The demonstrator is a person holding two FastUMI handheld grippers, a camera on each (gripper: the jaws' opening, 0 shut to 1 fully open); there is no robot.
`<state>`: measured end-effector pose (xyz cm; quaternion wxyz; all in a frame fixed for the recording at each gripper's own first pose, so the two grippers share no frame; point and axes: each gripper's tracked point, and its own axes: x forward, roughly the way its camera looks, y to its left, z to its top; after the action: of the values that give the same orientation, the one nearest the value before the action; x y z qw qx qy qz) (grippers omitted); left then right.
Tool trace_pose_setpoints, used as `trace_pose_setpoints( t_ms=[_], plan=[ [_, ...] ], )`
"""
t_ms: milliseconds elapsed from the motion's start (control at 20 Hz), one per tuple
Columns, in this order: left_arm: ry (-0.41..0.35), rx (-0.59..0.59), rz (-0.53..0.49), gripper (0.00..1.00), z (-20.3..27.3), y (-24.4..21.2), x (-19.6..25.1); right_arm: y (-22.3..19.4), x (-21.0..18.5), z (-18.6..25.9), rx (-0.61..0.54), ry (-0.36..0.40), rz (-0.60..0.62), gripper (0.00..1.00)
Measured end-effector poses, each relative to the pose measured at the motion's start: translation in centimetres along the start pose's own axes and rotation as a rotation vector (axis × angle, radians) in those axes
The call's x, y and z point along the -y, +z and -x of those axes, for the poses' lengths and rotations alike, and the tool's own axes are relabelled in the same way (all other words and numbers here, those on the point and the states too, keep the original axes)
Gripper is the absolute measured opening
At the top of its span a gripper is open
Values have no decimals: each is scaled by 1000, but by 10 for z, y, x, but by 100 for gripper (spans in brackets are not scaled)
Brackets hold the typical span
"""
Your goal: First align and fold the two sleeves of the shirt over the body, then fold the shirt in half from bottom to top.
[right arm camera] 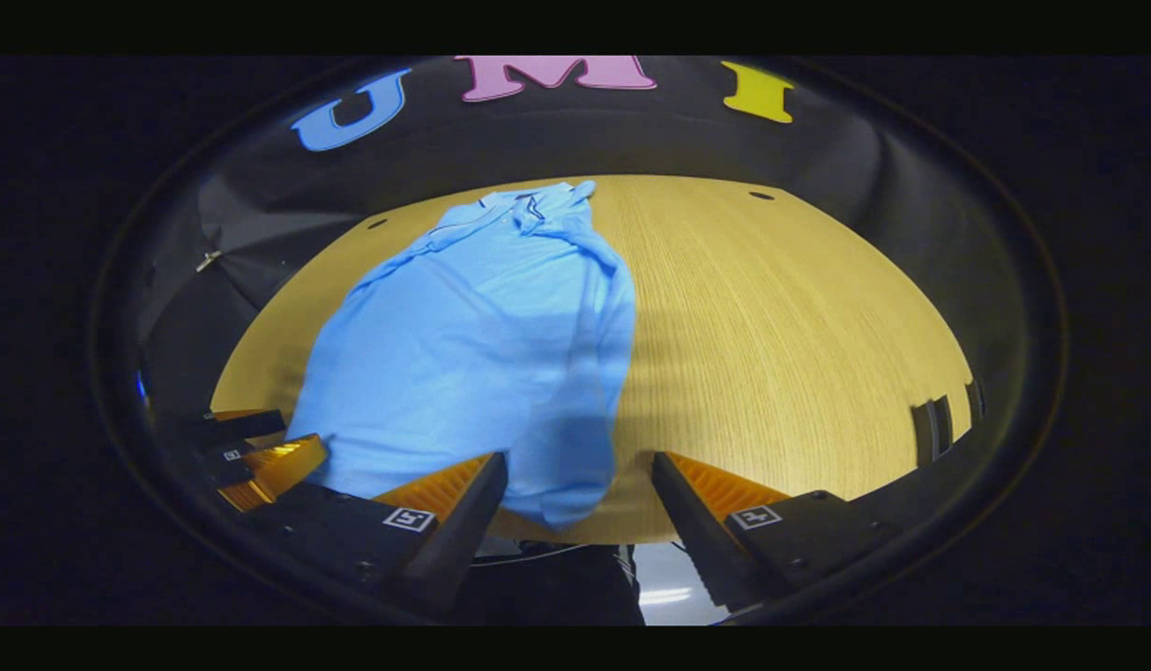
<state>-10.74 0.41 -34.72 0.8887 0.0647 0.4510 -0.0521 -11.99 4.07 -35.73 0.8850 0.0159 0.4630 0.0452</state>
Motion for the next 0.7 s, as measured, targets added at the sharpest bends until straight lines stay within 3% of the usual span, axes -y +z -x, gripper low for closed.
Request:
trace_pose_setpoints(
  t_ms=[50,100,150,200,350,400,450,550,600,650,700],
  plan=[
    [8,-18,5,97,-1,-6,0,-1,0,-1,-9,-5,7,92],
    [23,-13,3,92,0,-7,-1,0,1,-1,-8,-10,14,98],
    [17,-2,4,98,-3,-5,2,-3,1,1,-14,-18,14,92],
    [20,0,0,96,-4,-4,3,-3,-3,0,-16,-7,9,98],
    [9,5,-3,83,-7,-4,9,-3,-11,-1,-29,21,8,78],
    [4,7,-5,74,-8,-3,12,-4,-15,-1,-41,37,-6,70],
    [3,10,8,61,-9,-1,13,-2,-18,-3,-41,46,-18,47],
    [-10,11,49,32,-11,1,20,-2,-25,-7,-56,73,-38,24],
    [-22,11,70,18,-11,3,22,-3,-27,-8,-68,79,-41,18],
    [-33,13,90,13,-12,4,24,-1,-27,-6,-66,81,-31,10],
    [-52,7,115,8,-13,6,25,-1,-27,-8,-66,85,-14,8]
  ],
)
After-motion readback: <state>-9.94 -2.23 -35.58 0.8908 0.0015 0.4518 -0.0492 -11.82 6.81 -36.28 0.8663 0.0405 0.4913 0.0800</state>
